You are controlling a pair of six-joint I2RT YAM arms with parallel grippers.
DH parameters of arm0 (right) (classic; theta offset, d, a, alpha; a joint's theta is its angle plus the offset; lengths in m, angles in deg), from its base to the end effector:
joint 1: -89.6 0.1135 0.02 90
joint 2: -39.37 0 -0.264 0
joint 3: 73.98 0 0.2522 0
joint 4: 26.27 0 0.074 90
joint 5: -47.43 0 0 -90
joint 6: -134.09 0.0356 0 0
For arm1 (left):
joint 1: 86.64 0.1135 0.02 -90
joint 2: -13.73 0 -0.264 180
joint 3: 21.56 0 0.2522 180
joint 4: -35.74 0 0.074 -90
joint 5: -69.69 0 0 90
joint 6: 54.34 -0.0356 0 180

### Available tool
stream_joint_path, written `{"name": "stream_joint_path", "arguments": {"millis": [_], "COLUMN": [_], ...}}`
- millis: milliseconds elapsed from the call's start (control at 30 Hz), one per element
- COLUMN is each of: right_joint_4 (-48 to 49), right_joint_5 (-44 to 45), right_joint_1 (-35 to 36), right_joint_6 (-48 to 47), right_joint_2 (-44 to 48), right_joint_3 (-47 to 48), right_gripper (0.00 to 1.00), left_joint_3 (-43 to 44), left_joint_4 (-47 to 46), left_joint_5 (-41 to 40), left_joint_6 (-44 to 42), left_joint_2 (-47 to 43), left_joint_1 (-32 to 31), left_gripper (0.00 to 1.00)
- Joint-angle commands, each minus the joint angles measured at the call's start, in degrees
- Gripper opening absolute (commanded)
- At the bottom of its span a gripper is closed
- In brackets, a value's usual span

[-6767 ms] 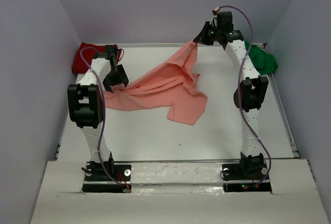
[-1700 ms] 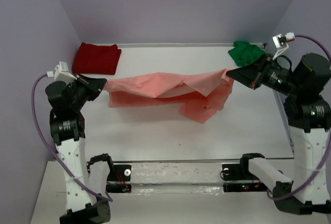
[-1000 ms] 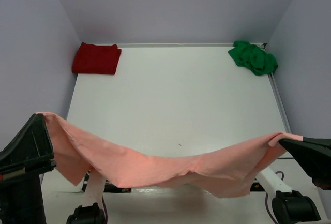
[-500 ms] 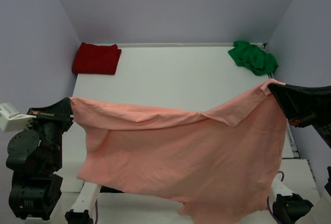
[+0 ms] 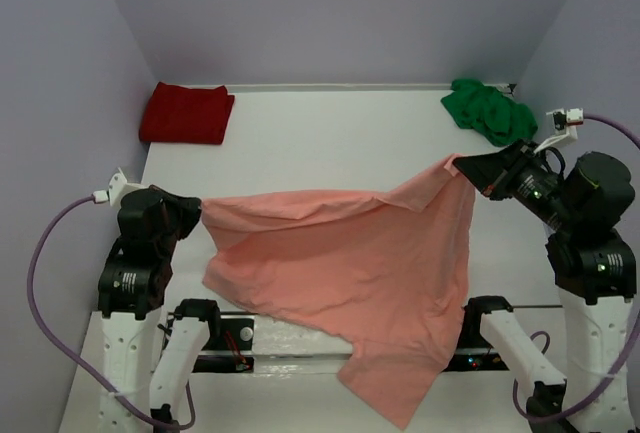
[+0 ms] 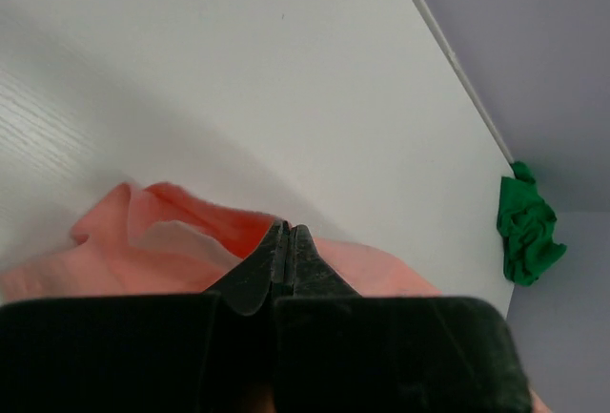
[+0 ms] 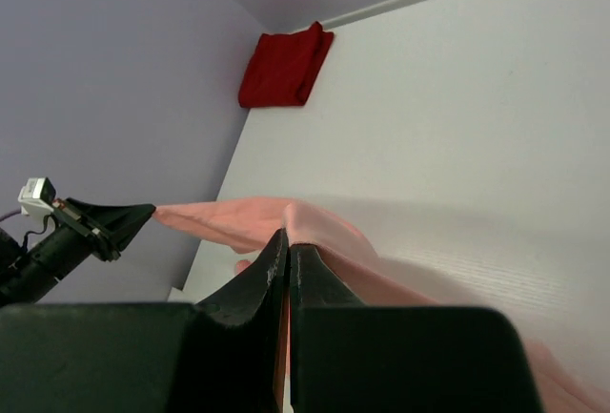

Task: Fold and stack the t-shirts
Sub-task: Flatten out the tshirt

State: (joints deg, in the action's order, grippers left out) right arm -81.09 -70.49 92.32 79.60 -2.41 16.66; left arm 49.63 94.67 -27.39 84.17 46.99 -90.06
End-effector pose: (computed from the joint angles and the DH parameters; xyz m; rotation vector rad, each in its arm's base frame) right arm 0.0930 0.0211 0.4684 0.1147 1.7413 0.9024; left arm 0.1003 -0.0016 0.3741 -0.8298 1.7812 -0.4815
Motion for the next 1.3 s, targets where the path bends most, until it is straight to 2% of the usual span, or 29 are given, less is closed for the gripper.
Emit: {"name": "stream_joint_path", "arguments": {"millis": [0,200,367,700,900,933,1267], "right_joint_4": [12.84,19.08,23.21,31.2,32.18,32.36,33.06], "right_joint_5": [-1.96,-1.79,-1.78,-3.45,-4.42,-4.6,-3.19], "right_joint_1": [0.44,0.44,0.44,0.44,0.44,0.44,0.44], "right_joint_6": [-0.79,-2.89,-4.13,-4.57,-6.23,-6.33,-7.65], "right_joint_2": [-3.12,-11.55,-18.76,-34.76,-45.82,-47.24,-65.0], "right_joint_3": [-4.1,-4.9,-3.5,0.02,5.02,6.51,16.79], "right_gripper": [0.0,0.0,0.0,0.0,0.0,0.0,0.0], "left_joint_3": [-3.72,-7.33,-7.33,0.84,2.86,3.47,10.68], "left_joint_4": [-9.3,-15.72,-22.13,-30.13,-33.65,-34.26,-34.09], "left_joint_5": [1.0,0.22,0.13,-0.93,1.18,2.23,3.99], "left_joint_6": [-0.43,-2.36,-3.6,-7.03,-8.26,-8.95,-13.44], "left_joint_2": [1.98,6.55,14.28,34.13,41.7,43.72,54.37], "left_joint_1": [-0.18,-0.18,-0.1,0.69,2.89,4.89,8.96], "left_gripper": [0.0,0.0,0.0,0.0,0.0,0.0,0.0]}}
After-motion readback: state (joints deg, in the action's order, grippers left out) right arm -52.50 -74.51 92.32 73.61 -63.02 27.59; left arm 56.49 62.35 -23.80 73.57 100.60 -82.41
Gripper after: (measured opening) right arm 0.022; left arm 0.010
